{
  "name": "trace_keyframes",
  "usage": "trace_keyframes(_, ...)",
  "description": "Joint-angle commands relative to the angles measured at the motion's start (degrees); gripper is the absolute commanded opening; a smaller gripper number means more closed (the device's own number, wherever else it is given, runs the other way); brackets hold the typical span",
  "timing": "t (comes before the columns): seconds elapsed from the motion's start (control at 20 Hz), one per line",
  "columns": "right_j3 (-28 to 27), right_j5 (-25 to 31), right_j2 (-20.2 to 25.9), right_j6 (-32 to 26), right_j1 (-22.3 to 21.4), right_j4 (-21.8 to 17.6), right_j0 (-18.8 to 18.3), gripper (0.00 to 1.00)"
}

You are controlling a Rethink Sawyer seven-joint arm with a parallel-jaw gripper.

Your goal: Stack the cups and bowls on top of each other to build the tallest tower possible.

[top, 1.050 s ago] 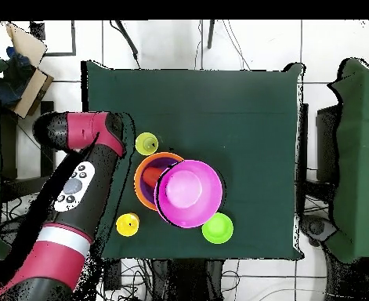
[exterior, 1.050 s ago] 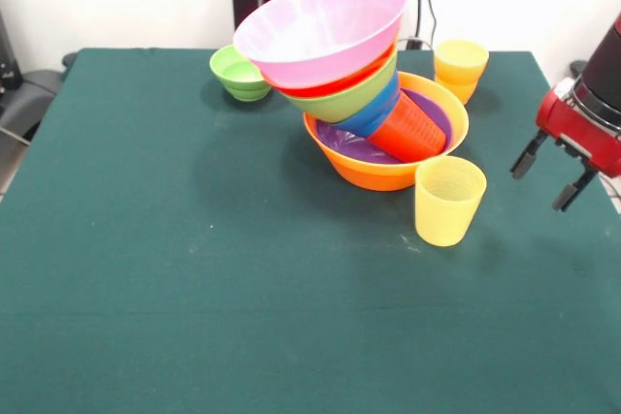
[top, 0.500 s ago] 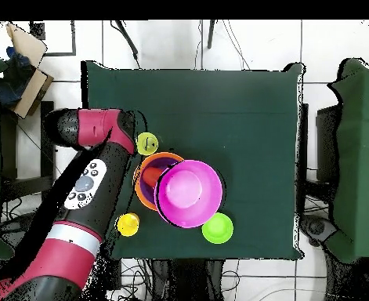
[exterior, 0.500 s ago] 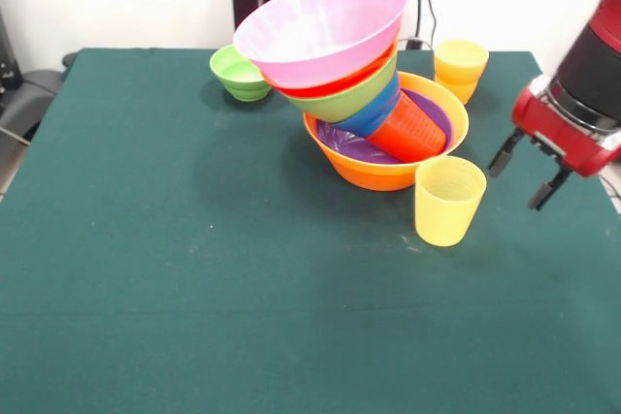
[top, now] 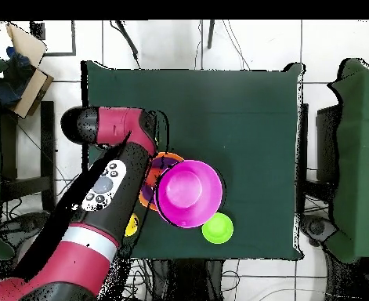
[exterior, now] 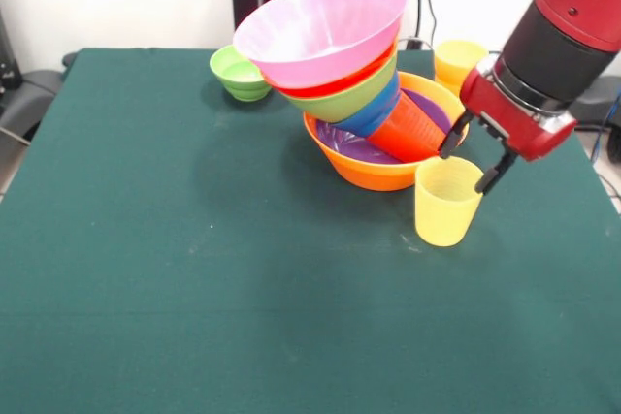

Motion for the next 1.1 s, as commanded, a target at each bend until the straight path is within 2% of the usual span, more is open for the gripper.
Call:
trace_keyframes(0.05,5.9,-4.2,10.0,-3.2,-0.6,-3.8,-0.7,1.00)
trace_keyframes(0.55,9.1,-13.8,13.9,-0.5,-0.4,-2.8,-0.4,1.00)
trace_keyframes(0.85,9.2,-17.4,12.0,1.7,1.1,-4.5,1.3,1.00)
trace_keyframes(0.95,10.4,-19.4,12.9,0.9,1.0,-4.5,1.0,1.00)
trace_keyframes(1.1,11.1,-18.0,13.0,1.0,0.9,-4.2,1.3,1.00)
